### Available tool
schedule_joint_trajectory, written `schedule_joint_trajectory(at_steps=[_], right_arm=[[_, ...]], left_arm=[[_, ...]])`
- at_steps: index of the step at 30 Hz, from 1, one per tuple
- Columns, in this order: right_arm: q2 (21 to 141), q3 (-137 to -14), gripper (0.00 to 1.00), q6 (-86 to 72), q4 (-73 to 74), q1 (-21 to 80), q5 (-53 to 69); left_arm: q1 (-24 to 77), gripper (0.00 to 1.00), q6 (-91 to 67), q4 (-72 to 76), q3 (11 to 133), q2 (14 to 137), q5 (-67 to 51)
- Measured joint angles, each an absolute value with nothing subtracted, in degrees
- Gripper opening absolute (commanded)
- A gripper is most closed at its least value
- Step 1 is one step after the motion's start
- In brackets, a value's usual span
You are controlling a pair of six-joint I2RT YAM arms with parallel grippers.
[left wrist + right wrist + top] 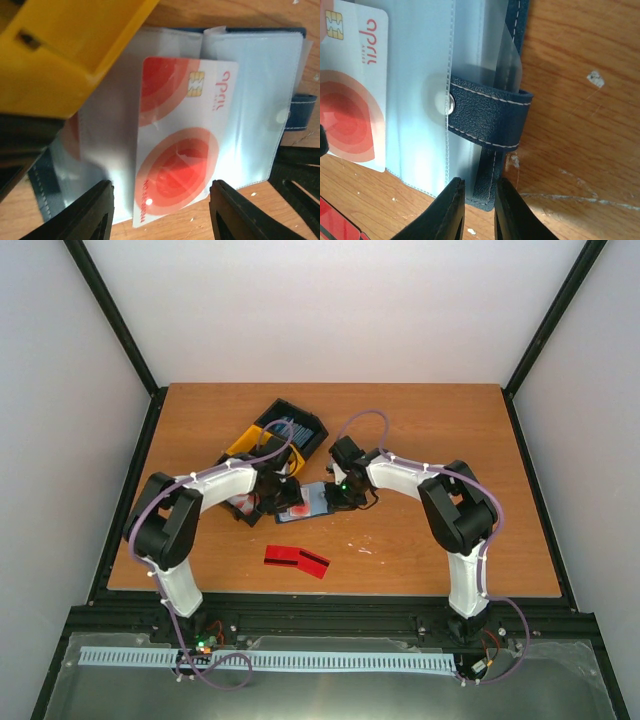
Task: Put the credit cards into the card holder
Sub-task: Insert the credit card into the card holder.
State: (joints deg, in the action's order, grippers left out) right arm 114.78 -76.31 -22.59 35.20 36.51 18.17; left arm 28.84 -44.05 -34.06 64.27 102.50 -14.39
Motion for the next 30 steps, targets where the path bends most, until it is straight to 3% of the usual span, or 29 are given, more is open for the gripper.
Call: schedule_joint_trajectory(at_steps=[15,22,30], right_arm=[[114.8,-76.3,0.18,-23.4,35.2,36.5,18.1],[114.8,-76.3,0.18,-23.4,35.2,36.5,18.1],[114.8,-76.3,0.18,-23.4,35.2,36.5,18.2]], left_arm=[[29.4,0.29,-44.9,-34.0,61.6,100.8,-16.1],[29.5,0.24,-44.8,-34.1,61.6,101.3,-16.1],[29.8,0.10,-44.8,-34.1,61.6,102.0,-16.0]])
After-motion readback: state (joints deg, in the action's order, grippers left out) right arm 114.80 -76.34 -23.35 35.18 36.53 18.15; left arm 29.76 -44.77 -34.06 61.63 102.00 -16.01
